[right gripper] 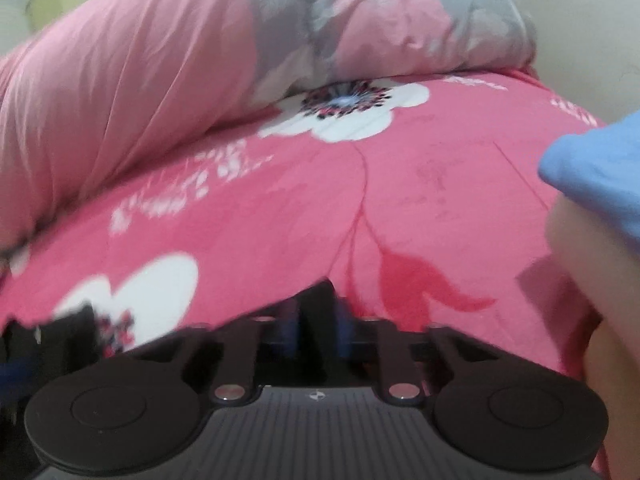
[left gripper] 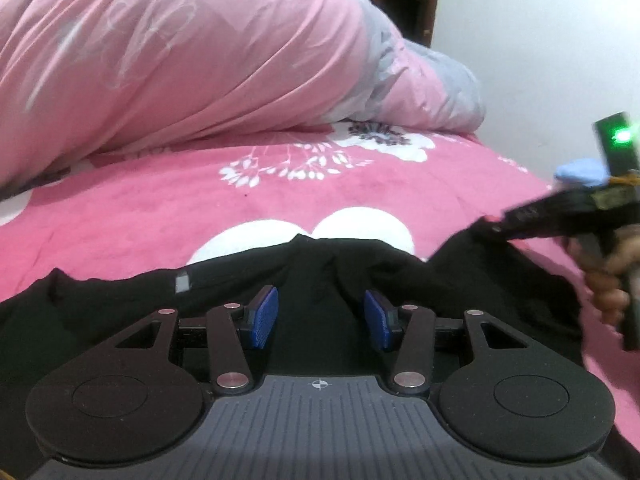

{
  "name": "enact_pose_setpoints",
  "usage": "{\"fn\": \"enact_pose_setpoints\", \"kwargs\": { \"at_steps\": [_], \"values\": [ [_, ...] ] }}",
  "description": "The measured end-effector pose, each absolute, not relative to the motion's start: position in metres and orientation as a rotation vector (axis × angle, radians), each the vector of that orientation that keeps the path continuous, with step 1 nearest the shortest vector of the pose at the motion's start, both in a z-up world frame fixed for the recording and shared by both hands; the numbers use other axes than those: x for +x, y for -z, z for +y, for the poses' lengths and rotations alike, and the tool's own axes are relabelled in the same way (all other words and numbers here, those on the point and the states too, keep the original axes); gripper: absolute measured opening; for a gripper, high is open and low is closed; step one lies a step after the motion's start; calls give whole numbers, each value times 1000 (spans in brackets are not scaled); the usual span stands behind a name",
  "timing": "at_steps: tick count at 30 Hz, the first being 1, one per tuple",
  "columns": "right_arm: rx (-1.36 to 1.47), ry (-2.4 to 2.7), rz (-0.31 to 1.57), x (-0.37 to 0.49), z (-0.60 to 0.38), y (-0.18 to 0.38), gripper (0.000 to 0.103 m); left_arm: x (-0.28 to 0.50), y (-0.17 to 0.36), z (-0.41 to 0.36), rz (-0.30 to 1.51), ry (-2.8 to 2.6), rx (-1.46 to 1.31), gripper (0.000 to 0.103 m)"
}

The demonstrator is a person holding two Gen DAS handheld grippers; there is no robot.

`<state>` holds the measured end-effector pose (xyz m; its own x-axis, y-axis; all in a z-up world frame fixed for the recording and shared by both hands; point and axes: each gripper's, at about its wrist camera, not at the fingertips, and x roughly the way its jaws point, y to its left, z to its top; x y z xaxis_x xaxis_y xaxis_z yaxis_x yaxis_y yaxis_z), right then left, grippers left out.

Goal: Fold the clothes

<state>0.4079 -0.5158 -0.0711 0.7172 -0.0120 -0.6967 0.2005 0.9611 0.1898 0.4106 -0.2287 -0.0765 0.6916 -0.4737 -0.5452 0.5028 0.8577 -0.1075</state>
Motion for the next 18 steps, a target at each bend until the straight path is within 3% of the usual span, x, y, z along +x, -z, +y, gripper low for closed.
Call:
{"fn": "enact_pose_setpoints", "kwargs": {
  "at_steps": [7, 18],
  "values": [
    [62, 335, 612, 386, -508, 51, 2, 419, 88, -222, 625, 508, -20, 48],
    [-28, 577, 636, 382, -531, 69, 2, 429, 90, -214, 610, 448, -99, 47]
  ]
}}
